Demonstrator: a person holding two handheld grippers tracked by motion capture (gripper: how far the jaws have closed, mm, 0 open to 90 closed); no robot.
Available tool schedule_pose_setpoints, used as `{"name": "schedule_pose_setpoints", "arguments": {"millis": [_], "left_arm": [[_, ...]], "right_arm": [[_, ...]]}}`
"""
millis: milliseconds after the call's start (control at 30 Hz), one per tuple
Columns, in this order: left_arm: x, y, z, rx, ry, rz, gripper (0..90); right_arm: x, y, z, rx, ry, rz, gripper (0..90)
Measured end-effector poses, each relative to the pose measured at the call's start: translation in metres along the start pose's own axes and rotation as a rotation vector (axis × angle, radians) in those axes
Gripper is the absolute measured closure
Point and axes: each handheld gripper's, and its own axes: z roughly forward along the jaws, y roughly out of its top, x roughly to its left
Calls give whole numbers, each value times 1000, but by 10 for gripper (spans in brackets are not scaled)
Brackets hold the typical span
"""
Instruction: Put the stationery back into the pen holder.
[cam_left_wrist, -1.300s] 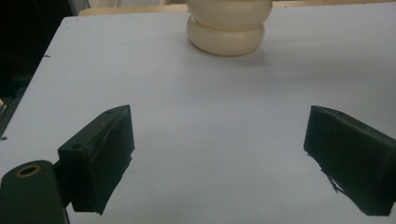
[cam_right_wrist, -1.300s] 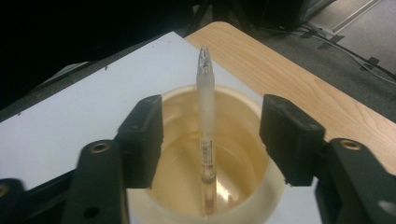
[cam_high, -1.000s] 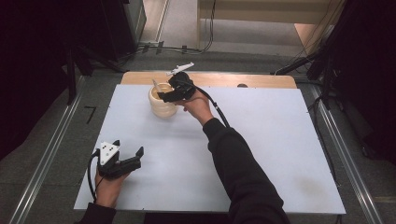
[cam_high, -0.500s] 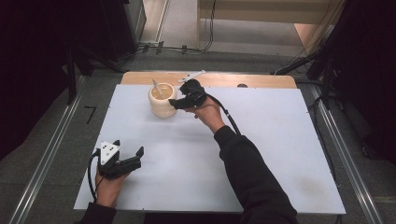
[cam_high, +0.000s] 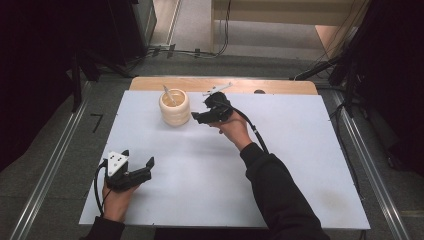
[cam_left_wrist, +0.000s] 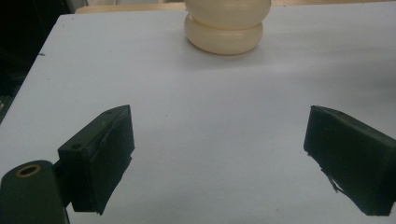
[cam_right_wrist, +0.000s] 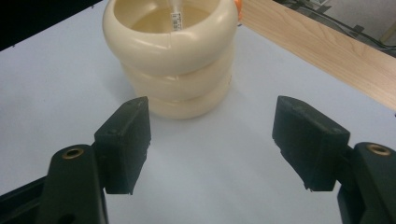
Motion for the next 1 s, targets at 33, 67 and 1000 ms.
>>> {"name": "schedule_pose_setpoints", "arguments": {"millis": [33,67,1000], "left_arm": [[0,0,0,0,0,1,92],[0,0,0,0,0,1,92],[-1,0,-1,2,1,9,92]], "right_arm": [[-1,-3,-2,0,1,5,263],[-1,-5,-3,3,-1,6,263],[-15,-77,-50,14,-38,79,263]]}}
